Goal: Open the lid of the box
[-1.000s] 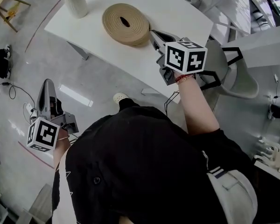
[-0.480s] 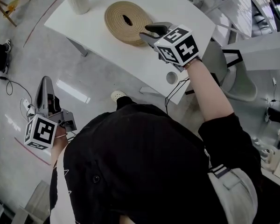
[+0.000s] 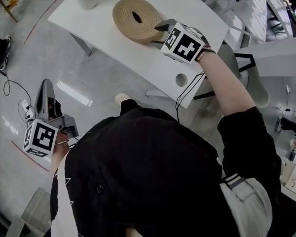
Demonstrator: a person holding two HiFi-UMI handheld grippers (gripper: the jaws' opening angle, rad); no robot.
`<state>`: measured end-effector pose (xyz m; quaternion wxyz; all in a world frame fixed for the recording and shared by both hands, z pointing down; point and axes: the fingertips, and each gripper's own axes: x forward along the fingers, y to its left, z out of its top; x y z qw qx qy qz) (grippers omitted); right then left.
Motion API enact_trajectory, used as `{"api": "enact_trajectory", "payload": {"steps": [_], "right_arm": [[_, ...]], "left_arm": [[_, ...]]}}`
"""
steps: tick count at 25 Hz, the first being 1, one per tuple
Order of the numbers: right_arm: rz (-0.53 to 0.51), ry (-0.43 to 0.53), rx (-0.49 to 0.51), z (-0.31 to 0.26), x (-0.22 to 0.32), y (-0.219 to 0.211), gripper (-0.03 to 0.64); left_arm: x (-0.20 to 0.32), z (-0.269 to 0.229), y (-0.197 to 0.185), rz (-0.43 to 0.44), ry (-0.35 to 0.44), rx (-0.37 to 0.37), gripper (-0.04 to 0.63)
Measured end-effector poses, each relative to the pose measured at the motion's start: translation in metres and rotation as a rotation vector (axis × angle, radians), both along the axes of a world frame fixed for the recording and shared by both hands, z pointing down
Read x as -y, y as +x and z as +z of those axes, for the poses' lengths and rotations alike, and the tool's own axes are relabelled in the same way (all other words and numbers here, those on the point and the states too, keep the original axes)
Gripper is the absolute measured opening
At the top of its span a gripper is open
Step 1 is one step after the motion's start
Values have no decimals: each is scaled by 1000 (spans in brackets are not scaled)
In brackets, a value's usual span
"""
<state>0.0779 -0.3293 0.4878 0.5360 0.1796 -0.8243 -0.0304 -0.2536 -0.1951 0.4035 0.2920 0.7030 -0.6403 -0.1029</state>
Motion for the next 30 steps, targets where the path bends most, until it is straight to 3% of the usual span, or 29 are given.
{"api": "enact_trajectory", "payload": {"steps": [4, 8, 15, 30], "right_arm": [[-142, 70, -144, 15, -2, -1, 213], [-186, 96, -213, 26, 0, 0, 212], [-148, 100, -160, 31, 7, -1, 181], [-145, 98, -191, 36, 9, -1, 172]], "left_arm": [[-3, 1, -6, -15, 5, 4, 9], [-7, 4, -7, -22, 4, -3, 9], [-11, 7, -6, -25, 2, -13, 9], [-14, 5, -2, -23, 10, -20, 9]]}}
